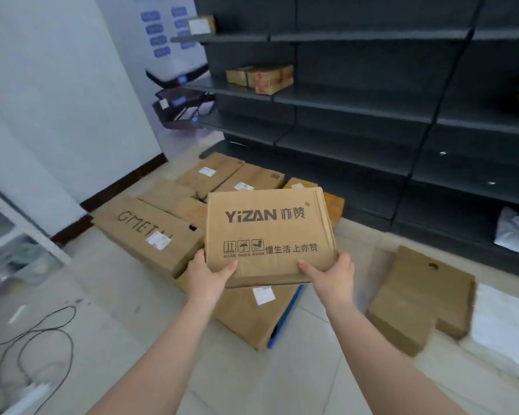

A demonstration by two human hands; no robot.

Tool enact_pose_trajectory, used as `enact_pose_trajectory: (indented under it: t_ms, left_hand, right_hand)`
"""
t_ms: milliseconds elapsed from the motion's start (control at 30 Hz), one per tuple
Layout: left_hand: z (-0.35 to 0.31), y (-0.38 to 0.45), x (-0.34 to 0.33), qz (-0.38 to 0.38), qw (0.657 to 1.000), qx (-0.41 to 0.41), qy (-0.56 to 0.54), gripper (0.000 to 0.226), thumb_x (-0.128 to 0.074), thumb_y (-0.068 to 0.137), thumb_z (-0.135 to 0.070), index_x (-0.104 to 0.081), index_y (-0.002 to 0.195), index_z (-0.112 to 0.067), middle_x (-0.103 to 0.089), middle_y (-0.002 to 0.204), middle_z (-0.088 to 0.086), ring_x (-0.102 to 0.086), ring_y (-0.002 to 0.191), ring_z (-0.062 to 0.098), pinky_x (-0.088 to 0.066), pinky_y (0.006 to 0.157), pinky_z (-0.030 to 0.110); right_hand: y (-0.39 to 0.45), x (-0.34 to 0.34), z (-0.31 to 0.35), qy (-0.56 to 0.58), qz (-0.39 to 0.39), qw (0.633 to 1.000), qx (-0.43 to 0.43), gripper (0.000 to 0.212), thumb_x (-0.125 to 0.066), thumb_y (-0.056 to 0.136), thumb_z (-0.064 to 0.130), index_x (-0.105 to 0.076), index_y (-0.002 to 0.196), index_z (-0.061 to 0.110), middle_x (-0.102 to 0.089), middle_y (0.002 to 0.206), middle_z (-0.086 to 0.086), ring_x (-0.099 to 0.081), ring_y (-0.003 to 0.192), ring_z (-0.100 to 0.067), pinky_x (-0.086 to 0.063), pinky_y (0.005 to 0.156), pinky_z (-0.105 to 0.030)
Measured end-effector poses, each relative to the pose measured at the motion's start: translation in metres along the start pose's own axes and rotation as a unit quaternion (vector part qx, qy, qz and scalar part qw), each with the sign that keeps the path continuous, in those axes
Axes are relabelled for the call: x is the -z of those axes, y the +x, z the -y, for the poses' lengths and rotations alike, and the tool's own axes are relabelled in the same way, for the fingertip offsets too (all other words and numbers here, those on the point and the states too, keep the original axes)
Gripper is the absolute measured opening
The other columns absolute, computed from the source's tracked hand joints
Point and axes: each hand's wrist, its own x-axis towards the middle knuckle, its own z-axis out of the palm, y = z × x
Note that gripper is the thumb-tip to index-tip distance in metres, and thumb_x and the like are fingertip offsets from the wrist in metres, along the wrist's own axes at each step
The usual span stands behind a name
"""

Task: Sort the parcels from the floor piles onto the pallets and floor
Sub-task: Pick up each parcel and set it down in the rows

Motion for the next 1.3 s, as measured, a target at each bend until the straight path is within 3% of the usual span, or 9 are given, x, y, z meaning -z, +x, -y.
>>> enact_pose_trajectory:
  t_ms: [267,400,567,733,967,1100,1300]
  left_hand:
    - [0.085,0.066,0.18,-0.095,0.994,0.041,0.022,0.058,-0.079,0.075,-0.023,-0.053,0.124,-0.007,-0.06,0.12,0.008,-0.058,0.109,0.026,-0.048,0.092,0.036]
    - [0.099,0.107,0.229,-0.108,0.993,0.04,0.008,0.053,-0.079,0.075,-0.02,-0.055,0.121,-0.007,-0.061,0.115,0.007,-0.058,0.103,0.022,-0.046,0.084,0.028]
    - [0.115,0.193,0.278,-0.148,0.987,0.056,0.013,0.065,-0.08,0.071,-0.035,-0.051,0.126,-0.015,-0.056,0.122,0.007,-0.058,0.107,0.024,-0.05,0.091,0.04]
    - [0.114,0.297,0.322,-0.16,0.985,0.058,0.015,0.063,-0.082,0.067,-0.037,-0.052,0.12,-0.02,-0.057,0.12,0.004,-0.059,0.102,0.021,-0.051,0.092,0.044]
    - [0.102,0.43,0.351,-0.135,0.989,0.052,-0.002,0.064,-0.081,0.071,-0.028,-0.05,0.127,-0.019,-0.055,0.123,0.003,-0.057,0.1,0.017,-0.05,0.089,0.034]
    - [0.106,0.506,0.353,-0.105,0.993,0.046,-0.003,0.064,-0.081,0.071,-0.029,-0.051,0.127,-0.019,-0.056,0.124,0.003,-0.058,0.103,0.017,-0.05,0.086,0.032]
    - [0.104,0.625,0.348,-0.019,0.999,0.026,0.027,0.064,-0.078,0.073,-0.033,-0.049,0.128,-0.019,-0.057,0.126,0.002,-0.055,0.115,0.022,-0.049,0.096,0.044]
  right_hand:
    - [-0.068,-0.198,0.037,-0.011,0.086,0.996,0.011,0.087,-0.084,0.068,0.029,-0.037,0.135,-0.002,-0.043,0.13,-0.017,-0.047,0.119,-0.033,-0.041,0.096,-0.04]
    - [-0.063,-0.265,0.065,-0.018,0.109,0.994,0.028,0.089,-0.084,0.069,0.028,-0.036,0.136,-0.002,-0.043,0.131,-0.018,-0.047,0.119,-0.033,-0.04,0.097,-0.038]
    - [-0.032,-0.361,0.102,-0.015,0.133,0.99,0.046,0.089,-0.086,0.065,0.028,-0.039,0.134,-0.003,-0.046,0.129,-0.02,-0.049,0.118,-0.034,-0.042,0.098,-0.04]
    - [0.014,-0.459,0.145,-0.004,0.152,0.987,0.055,0.086,-0.085,0.066,0.033,-0.041,0.131,0.0,-0.047,0.128,-0.016,-0.048,0.117,-0.031,-0.042,0.096,-0.04]
    - [0.092,-0.559,0.209,-0.011,0.159,0.986,0.043,0.08,-0.085,0.067,0.032,-0.041,0.128,0.005,-0.046,0.126,-0.011,-0.05,0.101,-0.022,-0.046,0.087,-0.036]
    - [0.129,-0.606,0.225,-0.029,0.132,0.99,0.032,0.082,-0.086,0.066,0.032,-0.04,0.128,0.004,-0.048,0.126,-0.012,-0.053,0.11,-0.027,-0.049,0.091,-0.04]
    - [0.179,-0.671,0.239,-0.028,0.04,0.999,-0.002,0.085,-0.085,0.066,0.032,-0.038,0.131,0.004,-0.046,0.126,-0.012,-0.053,0.111,-0.029,-0.05,0.092,-0.041]
